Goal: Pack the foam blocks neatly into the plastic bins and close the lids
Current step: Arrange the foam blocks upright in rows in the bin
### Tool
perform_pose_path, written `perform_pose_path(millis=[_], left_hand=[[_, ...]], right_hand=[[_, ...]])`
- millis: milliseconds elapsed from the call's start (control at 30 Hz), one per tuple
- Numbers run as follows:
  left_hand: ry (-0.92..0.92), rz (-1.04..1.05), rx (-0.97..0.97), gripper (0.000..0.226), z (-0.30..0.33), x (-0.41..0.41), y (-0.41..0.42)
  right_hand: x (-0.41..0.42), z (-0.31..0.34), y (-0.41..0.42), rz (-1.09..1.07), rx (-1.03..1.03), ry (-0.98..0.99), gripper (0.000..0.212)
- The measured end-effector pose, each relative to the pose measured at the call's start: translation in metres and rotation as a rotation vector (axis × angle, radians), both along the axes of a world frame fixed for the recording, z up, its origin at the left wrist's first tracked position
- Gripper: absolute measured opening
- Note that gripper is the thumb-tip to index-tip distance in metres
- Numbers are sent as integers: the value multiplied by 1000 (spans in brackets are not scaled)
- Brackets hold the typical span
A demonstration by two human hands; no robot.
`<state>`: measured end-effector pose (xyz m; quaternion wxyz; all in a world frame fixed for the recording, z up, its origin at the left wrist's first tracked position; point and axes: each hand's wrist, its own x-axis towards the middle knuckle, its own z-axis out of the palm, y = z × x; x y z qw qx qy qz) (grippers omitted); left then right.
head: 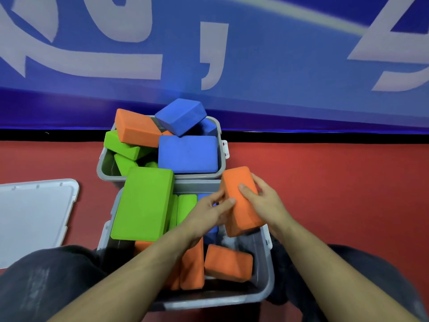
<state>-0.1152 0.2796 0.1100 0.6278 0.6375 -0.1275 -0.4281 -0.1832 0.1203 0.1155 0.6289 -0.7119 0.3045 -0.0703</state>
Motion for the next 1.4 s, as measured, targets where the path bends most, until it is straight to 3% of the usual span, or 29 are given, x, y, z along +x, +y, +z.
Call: perform_pose_path(millis=[100,233,367,567,667,800,933,1033,1400], left_hand=[[31,14,4,35,-8,3,-9],[54,38,39,31,-26,11,-17],[110,68,62,33,-46,14,-19],[114,147,131,44,-85,21,-23],[-35,61,275,52,-105,26,-19],[-616,-272,789,69,-148,29,1],[-658,-472,996,85,-166,24,19],[-831,-535,1100,88,-164,25,17],[-808,-582,1084,87,-169,31,26]], right_hand=[[1,-5,-4,12,-18,80,54],[4,-13,-6,32,143,258,48],[12,-41,-1,12,163,351,54],[27,-77,-3,-2,107,354,35],[37,-100,-5,-36,115,361,25],[43,-133,0,-89,119,373,18],[56,-148,-3,-131,176,378,23],[64,-156,-7,-127,151,418,26],[73,-172,-9,-146,207,511,40]])
